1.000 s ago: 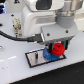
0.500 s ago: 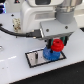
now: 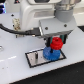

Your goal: Insert the blue gear onto the right peg, followed by the red gear

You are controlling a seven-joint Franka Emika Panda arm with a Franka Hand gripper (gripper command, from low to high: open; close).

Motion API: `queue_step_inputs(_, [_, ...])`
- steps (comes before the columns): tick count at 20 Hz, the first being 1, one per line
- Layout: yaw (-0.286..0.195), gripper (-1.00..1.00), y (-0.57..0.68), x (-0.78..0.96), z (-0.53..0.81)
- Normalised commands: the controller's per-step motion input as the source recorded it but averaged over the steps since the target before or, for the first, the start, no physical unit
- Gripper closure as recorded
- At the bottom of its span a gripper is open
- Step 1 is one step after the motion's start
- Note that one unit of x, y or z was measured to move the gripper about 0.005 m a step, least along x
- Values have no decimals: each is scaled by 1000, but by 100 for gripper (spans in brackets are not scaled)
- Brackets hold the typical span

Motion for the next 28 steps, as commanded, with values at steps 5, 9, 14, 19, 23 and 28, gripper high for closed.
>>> queue_step_inputs(5, [0, 100, -63, 122, -157])
queue_step_inputs(9, [0, 100, -82, 29, -106])
queue_step_inputs(14, [0, 100, -264, 79, 291])
queue_step_inputs(19, [0, 100, -198, 42, -10])
queue_step_inputs(23, [0, 100, -48, 65, -11])
queue_step_inputs(28, [0, 100, -9, 113, -195])
